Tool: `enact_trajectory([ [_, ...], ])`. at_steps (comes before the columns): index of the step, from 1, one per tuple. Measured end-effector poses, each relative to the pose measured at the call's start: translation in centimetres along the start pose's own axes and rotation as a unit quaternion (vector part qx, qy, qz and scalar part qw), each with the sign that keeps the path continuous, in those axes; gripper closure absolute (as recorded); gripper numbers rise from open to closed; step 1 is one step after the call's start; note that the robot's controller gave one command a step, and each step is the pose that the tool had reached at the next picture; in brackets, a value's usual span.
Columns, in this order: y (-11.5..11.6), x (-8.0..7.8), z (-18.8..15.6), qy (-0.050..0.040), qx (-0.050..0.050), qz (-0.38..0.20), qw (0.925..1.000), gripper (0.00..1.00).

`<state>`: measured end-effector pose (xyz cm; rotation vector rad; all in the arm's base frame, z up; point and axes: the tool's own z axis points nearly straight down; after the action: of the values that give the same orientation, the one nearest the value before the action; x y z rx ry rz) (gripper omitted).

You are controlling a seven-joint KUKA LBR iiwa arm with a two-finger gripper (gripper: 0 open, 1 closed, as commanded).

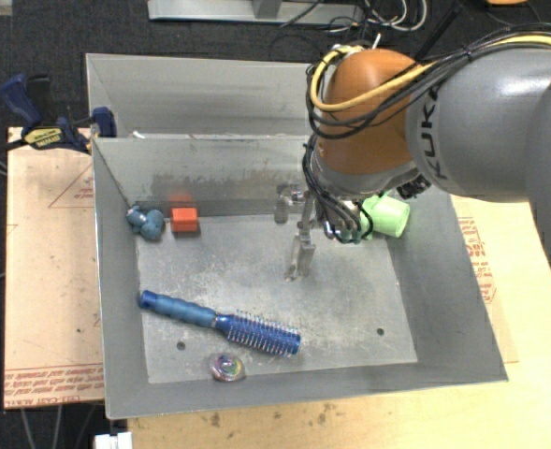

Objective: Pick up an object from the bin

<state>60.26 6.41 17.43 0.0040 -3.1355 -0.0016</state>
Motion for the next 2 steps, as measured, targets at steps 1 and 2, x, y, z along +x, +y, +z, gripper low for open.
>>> enact_trajectory([
  [1, 9.1, 5.0, 5.5, -0.0001, -0.001, -0.061, 0.9981, 0.00],
  [2, 14.4, 7.6, 10.8, -0.0005, -0.001, -0.011, 0.9999, 0.00],
])
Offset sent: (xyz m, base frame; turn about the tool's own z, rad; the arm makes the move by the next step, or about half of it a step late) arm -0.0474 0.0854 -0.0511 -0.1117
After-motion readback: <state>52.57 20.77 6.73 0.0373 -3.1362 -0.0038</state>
